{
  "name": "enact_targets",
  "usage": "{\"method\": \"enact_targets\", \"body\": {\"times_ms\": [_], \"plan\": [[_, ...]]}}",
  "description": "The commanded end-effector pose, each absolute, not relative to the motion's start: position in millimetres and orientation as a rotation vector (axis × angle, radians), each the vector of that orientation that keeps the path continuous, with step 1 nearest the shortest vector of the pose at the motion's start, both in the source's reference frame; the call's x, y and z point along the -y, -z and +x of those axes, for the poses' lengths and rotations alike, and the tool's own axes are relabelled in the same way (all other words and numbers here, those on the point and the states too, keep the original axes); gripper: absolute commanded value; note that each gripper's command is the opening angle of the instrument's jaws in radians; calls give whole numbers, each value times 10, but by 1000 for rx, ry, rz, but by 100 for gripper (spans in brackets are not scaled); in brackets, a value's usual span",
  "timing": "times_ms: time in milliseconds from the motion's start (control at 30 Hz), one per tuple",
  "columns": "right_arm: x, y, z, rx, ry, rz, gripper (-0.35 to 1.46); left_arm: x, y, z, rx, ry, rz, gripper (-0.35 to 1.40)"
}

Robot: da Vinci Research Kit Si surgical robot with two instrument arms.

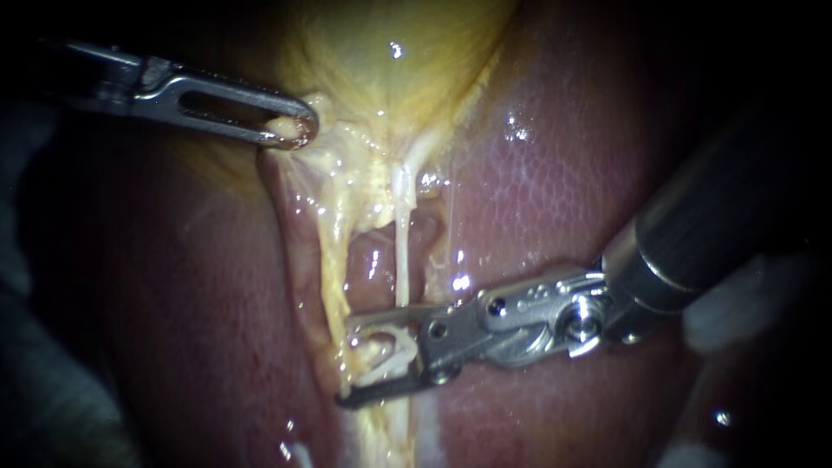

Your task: Clipping first clip left tube

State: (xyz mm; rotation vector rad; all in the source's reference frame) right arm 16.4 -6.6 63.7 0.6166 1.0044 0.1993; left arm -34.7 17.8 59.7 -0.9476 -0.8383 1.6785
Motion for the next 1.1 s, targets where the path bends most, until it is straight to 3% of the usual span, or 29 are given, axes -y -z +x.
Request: {"method": "enact_targets", "body": {"times_ms": [33, 1100], "plan": [[65, -637, 164, -1005, -200, 617, 46, -178, -597, -347, 838, -1679, -948, -35], [13, -579, 106, -1025, -253, 618, 47, -179, -596, -346, 839, -1679, -948, -35]]}}
